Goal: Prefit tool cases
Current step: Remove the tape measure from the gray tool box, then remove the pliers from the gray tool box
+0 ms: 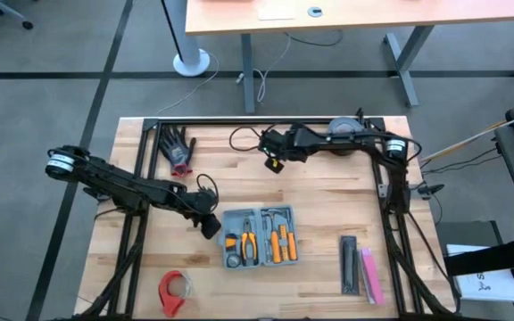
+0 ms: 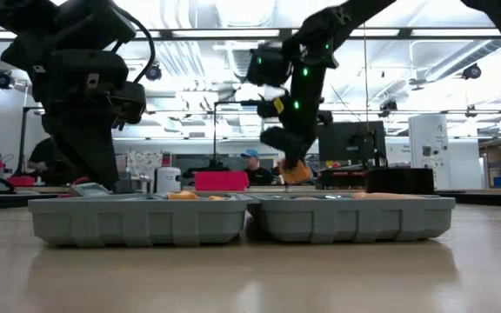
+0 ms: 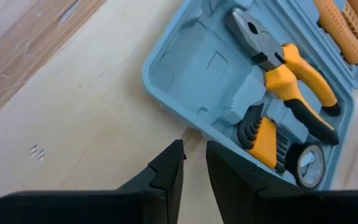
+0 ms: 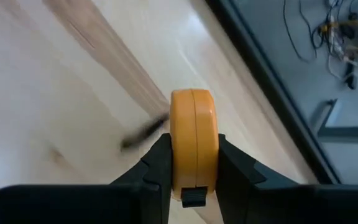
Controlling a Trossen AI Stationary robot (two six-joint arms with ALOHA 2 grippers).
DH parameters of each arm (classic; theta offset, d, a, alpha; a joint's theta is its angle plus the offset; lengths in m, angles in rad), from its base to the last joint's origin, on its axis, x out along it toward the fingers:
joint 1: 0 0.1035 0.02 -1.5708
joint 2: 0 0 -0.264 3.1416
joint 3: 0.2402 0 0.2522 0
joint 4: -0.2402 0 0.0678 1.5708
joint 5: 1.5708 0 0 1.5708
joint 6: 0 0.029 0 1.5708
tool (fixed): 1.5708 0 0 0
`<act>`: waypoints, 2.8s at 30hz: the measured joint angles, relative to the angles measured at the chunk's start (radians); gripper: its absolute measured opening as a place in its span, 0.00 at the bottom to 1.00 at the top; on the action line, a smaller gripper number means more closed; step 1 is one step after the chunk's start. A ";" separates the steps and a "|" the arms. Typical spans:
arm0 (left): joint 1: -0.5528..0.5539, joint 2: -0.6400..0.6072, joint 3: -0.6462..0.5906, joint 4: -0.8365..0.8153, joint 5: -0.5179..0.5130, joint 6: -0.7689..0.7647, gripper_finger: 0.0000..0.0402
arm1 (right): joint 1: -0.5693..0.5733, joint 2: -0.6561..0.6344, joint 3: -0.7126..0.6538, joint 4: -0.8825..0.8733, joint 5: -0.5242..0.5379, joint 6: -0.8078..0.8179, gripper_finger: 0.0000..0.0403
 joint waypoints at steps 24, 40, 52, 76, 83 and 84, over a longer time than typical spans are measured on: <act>0.000 0.000 0.000 0.018 0.005 -0.013 0.19 | -0.053 0.078 -0.025 -0.007 -0.120 0.009 0.33; -0.003 0.000 0.000 0.075 0.071 -0.025 0.21 | 0.043 -0.071 -0.036 -0.047 -0.182 0.044 0.44; -0.032 0.001 0.000 0.111 0.102 -0.068 0.33 | 0.319 -0.189 -0.235 0.157 -0.270 0.079 0.40; -0.056 0.213 0.155 0.212 0.085 -0.076 0.39 | 0.597 -0.239 -0.392 0.217 -0.217 0.431 0.38; -0.056 0.346 0.303 0.064 0.091 -0.046 0.43 | 0.648 -0.272 -0.469 0.217 -0.217 0.542 0.40; -0.056 0.361 0.322 0.045 0.091 -0.041 0.43 | 0.655 -0.272 -0.472 0.220 -0.217 0.550 0.40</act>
